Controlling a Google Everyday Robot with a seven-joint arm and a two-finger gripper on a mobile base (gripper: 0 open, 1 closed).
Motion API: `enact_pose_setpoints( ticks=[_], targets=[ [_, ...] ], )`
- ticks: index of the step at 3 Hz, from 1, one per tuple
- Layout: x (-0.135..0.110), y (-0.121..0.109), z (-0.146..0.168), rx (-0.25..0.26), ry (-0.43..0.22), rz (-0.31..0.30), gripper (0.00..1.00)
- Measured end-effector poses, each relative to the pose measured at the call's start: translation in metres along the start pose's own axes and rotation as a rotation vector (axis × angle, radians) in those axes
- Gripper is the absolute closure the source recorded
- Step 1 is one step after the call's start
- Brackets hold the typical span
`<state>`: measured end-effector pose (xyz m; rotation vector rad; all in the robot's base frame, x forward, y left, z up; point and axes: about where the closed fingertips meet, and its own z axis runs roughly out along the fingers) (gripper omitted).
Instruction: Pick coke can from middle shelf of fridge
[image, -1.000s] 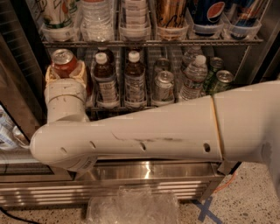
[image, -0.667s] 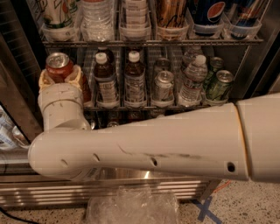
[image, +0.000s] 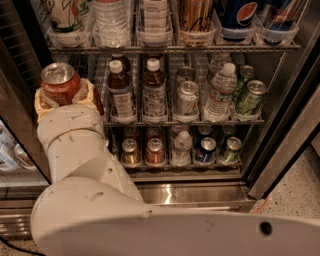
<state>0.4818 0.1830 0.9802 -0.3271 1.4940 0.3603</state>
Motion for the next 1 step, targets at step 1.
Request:
enact_pose_setpoints(
  ticks=[1],
  targets=[
    [-0.0035,0.0041,-0.0022,-0.009,-0.003,-0.004,1.0]
  ],
)
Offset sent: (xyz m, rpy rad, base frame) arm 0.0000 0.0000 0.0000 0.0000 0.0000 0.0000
